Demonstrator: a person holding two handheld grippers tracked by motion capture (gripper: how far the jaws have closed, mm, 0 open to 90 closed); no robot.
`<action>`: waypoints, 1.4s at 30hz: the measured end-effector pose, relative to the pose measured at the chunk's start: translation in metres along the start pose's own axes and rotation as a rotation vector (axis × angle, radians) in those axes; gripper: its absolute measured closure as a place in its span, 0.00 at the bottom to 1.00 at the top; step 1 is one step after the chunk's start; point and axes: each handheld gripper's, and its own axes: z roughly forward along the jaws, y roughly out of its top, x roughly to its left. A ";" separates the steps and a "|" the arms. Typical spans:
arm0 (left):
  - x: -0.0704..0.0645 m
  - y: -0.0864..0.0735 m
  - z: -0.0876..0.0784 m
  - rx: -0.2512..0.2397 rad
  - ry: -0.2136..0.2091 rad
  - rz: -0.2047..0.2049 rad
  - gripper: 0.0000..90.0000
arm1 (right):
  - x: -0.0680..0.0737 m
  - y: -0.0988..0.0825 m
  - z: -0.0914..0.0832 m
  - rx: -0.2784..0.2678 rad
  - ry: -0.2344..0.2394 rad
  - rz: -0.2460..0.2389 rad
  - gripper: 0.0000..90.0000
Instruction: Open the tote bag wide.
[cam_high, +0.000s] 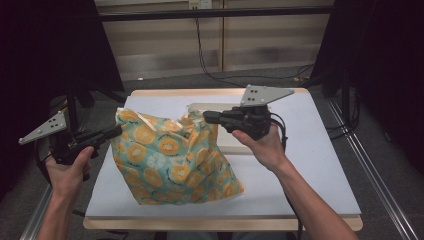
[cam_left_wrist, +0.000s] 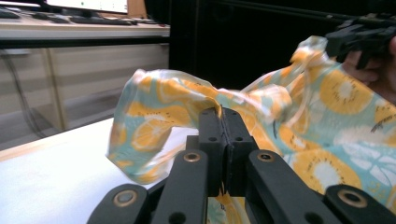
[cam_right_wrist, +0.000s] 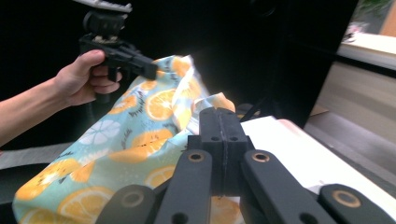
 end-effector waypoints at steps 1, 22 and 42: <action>0.002 0.000 -0.003 -0.017 0.000 0.002 0.98 | -0.002 -0.001 -0.013 -0.010 -0.027 0.004 1.00; 0.002 -0.049 -0.008 0.085 -0.022 -0.072 0.87 | -0.015 -0.090 -0.067 0.089 -0.163 0.141 1.00; -0.005 -0.022 -0.010 0.017 0.011 -0.037 0.58 | -0.005 -0.039 -0.005 0.065 -0.026 0.059 0.76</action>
